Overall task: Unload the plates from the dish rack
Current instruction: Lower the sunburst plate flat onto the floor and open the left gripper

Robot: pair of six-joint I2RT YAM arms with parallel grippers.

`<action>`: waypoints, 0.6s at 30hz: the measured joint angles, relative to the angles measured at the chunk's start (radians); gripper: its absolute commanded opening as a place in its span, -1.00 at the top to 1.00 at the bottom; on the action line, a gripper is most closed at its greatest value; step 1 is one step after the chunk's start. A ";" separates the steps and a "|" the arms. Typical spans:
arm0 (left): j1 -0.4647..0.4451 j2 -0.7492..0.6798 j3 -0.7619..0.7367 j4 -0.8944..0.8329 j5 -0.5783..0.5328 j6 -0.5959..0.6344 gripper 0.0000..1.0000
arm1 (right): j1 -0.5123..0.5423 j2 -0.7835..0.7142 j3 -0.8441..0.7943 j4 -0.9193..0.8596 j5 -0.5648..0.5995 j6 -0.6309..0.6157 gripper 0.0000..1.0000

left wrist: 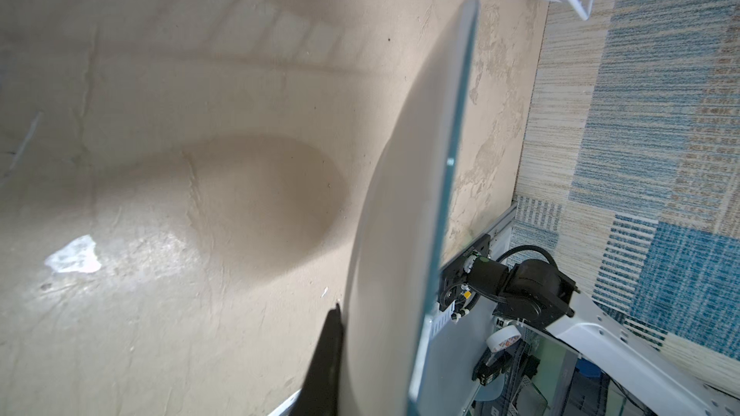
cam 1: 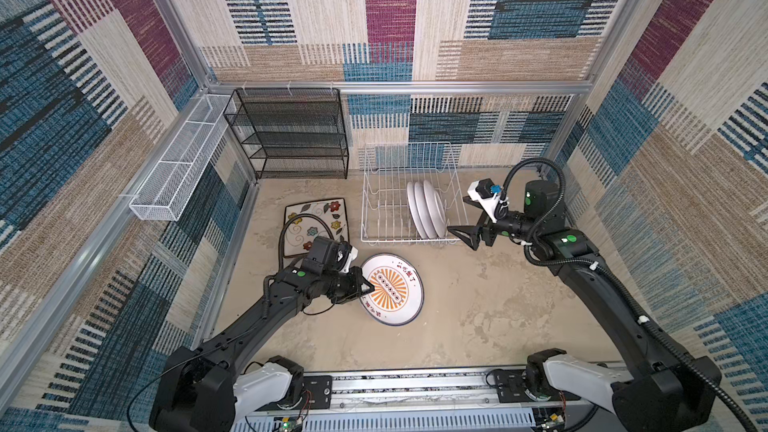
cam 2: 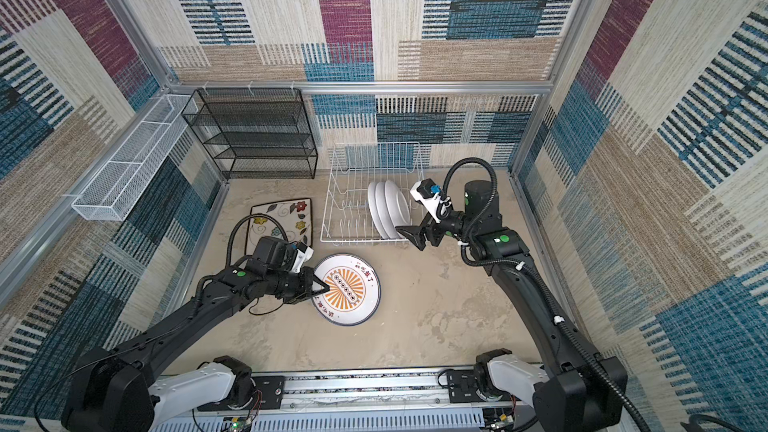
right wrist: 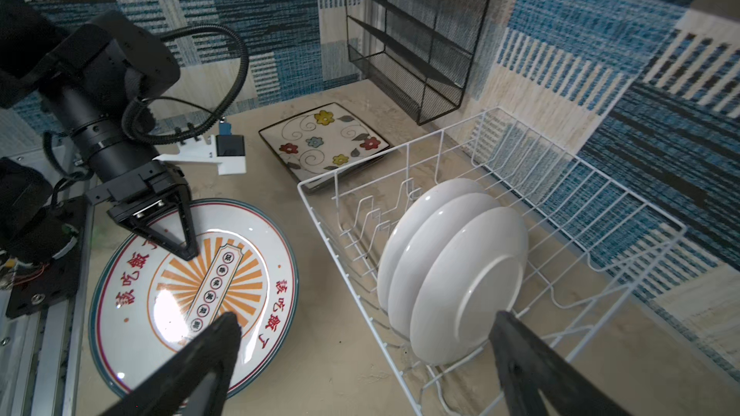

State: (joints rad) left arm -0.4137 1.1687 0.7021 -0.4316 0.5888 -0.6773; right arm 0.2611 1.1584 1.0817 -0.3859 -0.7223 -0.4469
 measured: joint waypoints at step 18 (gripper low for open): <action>0.000 0.153 -0.115 0.238 0.016 -0.006 0.79 | 0.084 0.053 -0.005 -0.108 0.076 -0.122 -0.99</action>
State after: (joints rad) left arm -0.4137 1.3216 0.5869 -0.1932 0.6044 -0.6838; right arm 0.3450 1.2110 1.0763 -0.4942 -0.6464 -0.5686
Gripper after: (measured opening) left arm 0.109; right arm 0.993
